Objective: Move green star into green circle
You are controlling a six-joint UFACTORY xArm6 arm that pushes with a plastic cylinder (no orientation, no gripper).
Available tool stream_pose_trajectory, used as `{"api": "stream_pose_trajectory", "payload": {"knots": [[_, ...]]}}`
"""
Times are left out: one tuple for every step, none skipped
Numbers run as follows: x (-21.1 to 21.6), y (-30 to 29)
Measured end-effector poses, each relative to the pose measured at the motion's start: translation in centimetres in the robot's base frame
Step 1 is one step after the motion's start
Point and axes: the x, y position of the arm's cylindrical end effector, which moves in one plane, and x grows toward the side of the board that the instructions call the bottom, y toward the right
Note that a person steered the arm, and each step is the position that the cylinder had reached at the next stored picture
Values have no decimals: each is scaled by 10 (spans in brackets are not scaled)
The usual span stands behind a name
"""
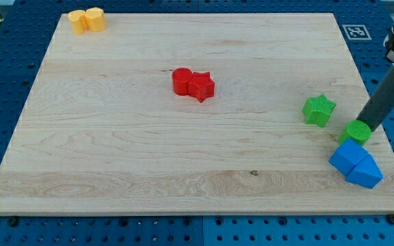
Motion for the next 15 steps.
{"api": "stream_pose_trajectory", "payload": {"knots": [[15,1],[15,16],[-15,6],[-59,-17],[-87,-46],[-86,-72],[-73,-73],[-67,-74],[-65,-74],[-65,-93],[-59,-99],[-48,-88],[-46,-72],[-37,-61],[-26,-52]]}}
